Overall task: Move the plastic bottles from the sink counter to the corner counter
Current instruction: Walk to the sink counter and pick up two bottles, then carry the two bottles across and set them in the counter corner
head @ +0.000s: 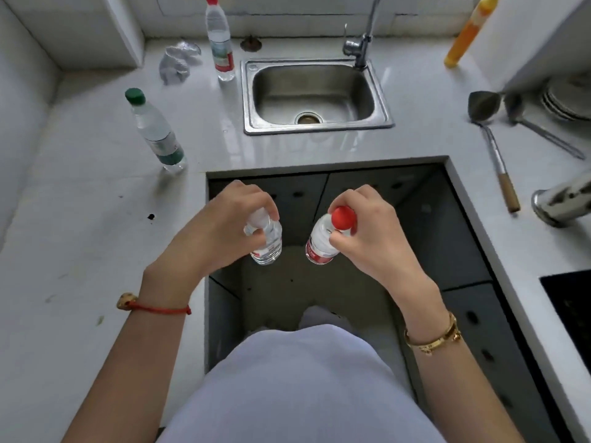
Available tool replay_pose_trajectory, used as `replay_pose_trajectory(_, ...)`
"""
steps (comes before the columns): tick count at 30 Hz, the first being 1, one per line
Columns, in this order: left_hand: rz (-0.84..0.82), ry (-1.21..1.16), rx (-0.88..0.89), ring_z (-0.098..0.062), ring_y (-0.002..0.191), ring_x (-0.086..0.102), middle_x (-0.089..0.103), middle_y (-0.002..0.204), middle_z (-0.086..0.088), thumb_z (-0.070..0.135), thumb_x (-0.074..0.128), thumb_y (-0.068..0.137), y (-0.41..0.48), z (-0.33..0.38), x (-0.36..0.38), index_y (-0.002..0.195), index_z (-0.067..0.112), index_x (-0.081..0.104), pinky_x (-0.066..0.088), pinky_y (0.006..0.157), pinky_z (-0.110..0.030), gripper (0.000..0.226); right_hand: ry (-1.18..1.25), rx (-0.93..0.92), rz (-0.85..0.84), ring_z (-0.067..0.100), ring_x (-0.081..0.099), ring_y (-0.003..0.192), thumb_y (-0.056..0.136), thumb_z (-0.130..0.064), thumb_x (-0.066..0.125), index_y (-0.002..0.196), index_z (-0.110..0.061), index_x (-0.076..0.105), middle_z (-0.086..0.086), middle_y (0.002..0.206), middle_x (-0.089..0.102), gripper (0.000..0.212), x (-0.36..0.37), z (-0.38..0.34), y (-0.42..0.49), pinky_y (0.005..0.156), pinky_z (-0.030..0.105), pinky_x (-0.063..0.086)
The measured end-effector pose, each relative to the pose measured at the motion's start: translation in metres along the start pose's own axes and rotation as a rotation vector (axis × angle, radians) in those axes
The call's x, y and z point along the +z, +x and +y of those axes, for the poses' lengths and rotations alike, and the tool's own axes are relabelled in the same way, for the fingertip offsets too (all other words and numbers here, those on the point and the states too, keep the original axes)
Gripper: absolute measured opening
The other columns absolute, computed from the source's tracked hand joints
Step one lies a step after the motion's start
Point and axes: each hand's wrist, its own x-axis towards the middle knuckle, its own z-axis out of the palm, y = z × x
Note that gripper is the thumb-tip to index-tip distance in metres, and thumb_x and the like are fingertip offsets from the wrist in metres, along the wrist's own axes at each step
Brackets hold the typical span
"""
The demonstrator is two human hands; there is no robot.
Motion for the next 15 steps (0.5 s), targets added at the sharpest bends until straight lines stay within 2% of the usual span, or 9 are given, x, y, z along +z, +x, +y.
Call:
replay_pose_trajectory(4,-0.101,0.003,0.122,-0.012,0.099,0.046,0.060,0.103,0.011,0.009,0.072,0.075,0.014,0.030,0.017,0.098,0.025,0.064,0.048,0.075,-0.030,0.029,0.002,0.101,0.093,0.013,0.055,0.094,0.073,-0.018,0.074,0.103,-0.023,0.059,-0.004,0.108,0.053,0.034,-0.016,0.020,-0.036,0.077,0.018,0.048)
replay_pose_trajectory(12,-0.242,0.043,0.388,-0.013,0.098,0.046,0.060,0.103,0.011,0.010,0.069,0.077,0.027,0.102,0.057,0.098,0.027,0.064,0.047,0.073,-0.028,0.028,0.022,0.307,0.281,0.011,0.056,0.089,0.073,-0.017,0.071,0.096,-0.026,0.059,-0.006,0.102,0.052,0.027,-0.043,0.060,-0.122,0.072,0.018,0.048)
replay_pose_trajectory(15,-0.283,0.054,0.470,-0.013,0.097,0.046,0.060,0.103,0.011,0.011,0.069,0.077,0.024,0.134,0.075,0.098,0.027,0.064,0.048,0.073,-0.030,0.026,0.009,0.379,0.331,0.013,0.057,0.087,0.073,-0.016,0.070,0.095,-0.025,0.059,-0.006,0.101,0.051,0.026,-0.052,0.070,-0.162,0.073,0.024,0.051)
